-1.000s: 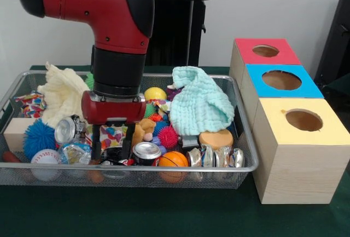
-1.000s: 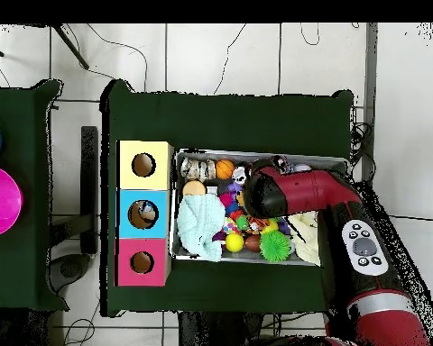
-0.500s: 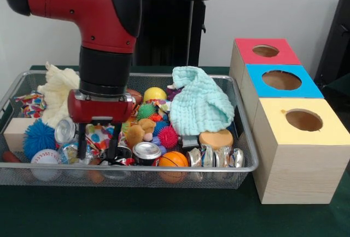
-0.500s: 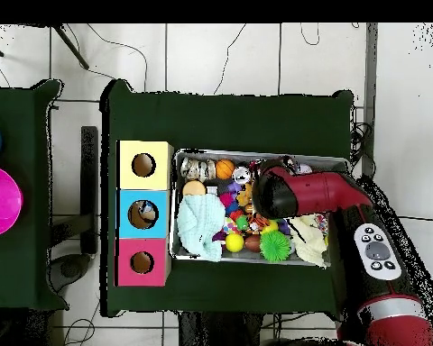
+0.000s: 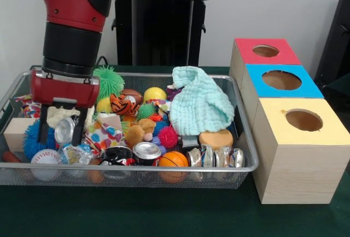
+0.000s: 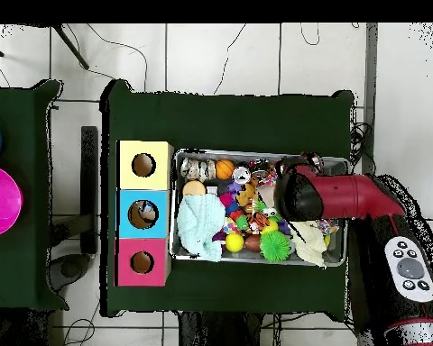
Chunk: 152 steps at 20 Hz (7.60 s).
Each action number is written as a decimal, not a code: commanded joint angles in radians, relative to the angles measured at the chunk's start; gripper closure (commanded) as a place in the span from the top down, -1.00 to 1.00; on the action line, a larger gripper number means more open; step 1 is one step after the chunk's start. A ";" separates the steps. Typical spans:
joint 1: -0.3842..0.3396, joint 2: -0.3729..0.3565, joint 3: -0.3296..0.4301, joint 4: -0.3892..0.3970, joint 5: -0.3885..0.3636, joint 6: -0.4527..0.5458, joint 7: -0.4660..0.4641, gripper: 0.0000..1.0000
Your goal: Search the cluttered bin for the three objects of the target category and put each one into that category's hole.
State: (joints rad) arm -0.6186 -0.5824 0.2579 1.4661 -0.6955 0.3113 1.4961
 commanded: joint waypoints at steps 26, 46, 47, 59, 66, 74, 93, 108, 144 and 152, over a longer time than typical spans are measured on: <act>0.031 0.119 0.030 -0.027 -0.054 0.013 -0.026 1.00; 0.039 0.120 -0.029 -0.001 -0.082 -0.010 -0.008 1.00; 0.036 0.115 -0.030 0.006 -0.084 -0.010 -0.011 1.00; 0.068 0.156 -0.076 0.004 -0.102 -0.068 0.046 1.00; 0.150 0.235 -0.199 -0.020 -0.110 -0.151 0.131 1.00; 0.199 0.295 -0.303 -0.040 -0.069 -0.231 0.147 1.00; 0.126 0.262 -0.254 0.004 -0.038 -0.141 0.049 1.00; 0.226 0.321 -0.375 -0.059 0.026 -0.204 0.156 -1.00; 0.120 -0.002 -0.190 0.222 0.060 0.018 0.009 -1.00; 0.124 -0.012 -0.172 0.244 0.069 -0.017 0.032 -1.00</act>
State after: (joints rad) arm -0.5008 -0.6155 -0.0363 1.6410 -0.6444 0.2217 1.4961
